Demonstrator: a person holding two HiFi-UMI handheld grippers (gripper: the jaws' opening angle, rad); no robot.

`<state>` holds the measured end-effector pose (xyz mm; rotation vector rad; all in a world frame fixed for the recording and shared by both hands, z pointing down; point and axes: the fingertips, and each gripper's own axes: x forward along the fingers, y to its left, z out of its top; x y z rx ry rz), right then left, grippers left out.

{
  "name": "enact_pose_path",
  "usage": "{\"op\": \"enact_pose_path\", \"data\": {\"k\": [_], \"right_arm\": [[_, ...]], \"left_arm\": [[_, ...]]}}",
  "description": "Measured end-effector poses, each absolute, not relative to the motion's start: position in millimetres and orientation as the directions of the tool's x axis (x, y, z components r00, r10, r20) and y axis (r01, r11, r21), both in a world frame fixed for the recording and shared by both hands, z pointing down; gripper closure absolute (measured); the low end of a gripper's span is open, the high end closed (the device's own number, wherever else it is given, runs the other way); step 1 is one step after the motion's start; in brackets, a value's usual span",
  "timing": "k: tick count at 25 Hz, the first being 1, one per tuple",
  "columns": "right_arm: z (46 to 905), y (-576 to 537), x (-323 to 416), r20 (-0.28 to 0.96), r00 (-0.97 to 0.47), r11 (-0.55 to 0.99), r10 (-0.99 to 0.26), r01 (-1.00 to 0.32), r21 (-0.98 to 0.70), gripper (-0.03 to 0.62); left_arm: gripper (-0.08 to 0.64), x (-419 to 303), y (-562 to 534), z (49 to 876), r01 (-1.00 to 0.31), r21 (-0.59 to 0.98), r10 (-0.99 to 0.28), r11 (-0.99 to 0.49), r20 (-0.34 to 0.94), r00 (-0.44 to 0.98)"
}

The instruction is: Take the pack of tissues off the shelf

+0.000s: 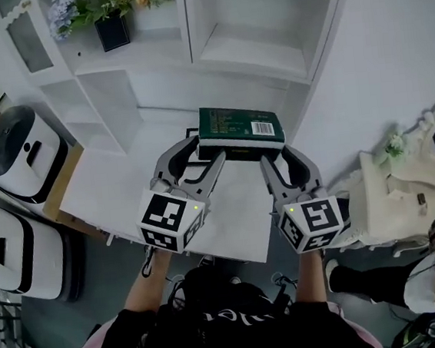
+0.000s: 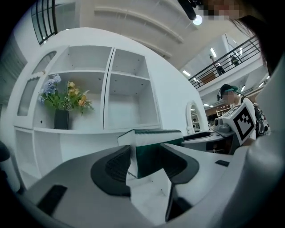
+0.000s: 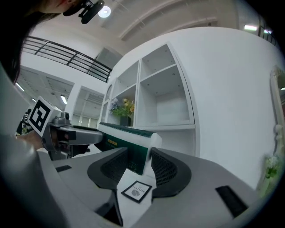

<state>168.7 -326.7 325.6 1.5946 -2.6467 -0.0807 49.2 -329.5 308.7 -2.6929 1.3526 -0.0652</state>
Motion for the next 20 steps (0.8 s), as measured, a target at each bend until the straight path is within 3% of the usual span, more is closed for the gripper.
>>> {"op": "enact_pose_path", "data": {"k": [8,20], "right_arm": [[377,-290,162,0.092,-0.528,0.532,-0.844,-0.847,0.017,0.403],[398,-260,119,0.097,-0.591,0.592,-0.801,-0.806,-0.029,0.403]], "left_arm": [[0.345,42,-287,362,-0.840,-0.068,-0.843,-0.538,0.050,0.536],[0.345,-1,-247,378,-0.881,-0.071,-0.884,-0.468,0.050,0.466]]}}
